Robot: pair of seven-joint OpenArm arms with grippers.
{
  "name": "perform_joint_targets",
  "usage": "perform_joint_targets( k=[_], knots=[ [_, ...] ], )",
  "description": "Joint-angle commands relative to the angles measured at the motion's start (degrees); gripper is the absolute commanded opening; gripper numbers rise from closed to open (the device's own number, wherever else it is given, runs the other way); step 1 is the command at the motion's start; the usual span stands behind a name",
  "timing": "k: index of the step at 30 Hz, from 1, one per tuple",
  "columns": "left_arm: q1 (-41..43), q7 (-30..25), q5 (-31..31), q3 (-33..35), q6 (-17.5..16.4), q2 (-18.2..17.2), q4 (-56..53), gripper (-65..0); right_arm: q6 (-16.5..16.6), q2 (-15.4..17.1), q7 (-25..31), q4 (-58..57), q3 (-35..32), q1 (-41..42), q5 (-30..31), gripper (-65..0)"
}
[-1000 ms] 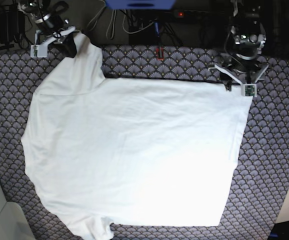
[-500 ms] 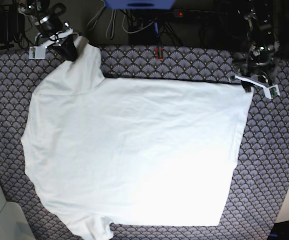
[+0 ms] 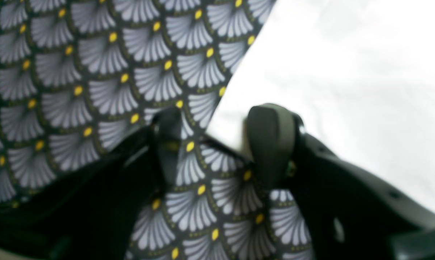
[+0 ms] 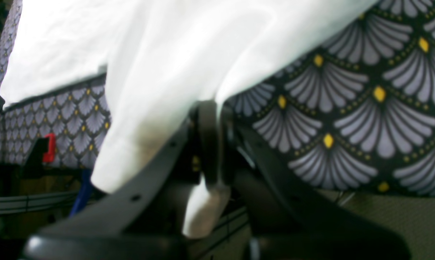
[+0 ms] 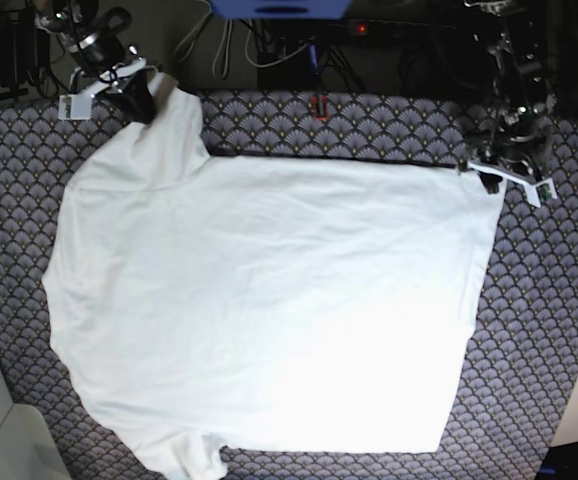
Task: Fold the T-shirt properly
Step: 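Grasp the shirt's shoulder edges with the right and left grippers, then lift the shoulder edges and pull them apart to stretch the shirt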
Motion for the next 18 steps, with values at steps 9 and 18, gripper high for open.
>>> perform_joint_targets(
  k=[9, 18],
  knots=[
    [-0.4, -1.0, -0.3, 4.4, -0.2, -0.5, -2.1, -32.0, -2.7, 0.5, -4.0, -0.6, 0.1, -0.8, -3.1, -65.0],
    [-0.3, -0.8, -0.4, 7.2, -0.2, -0.4, -2.3, -51.3, -2.7, 0.5, -4.0, -0.5, 0.2, -0.8, -3.1, -65.0]
  ],
)
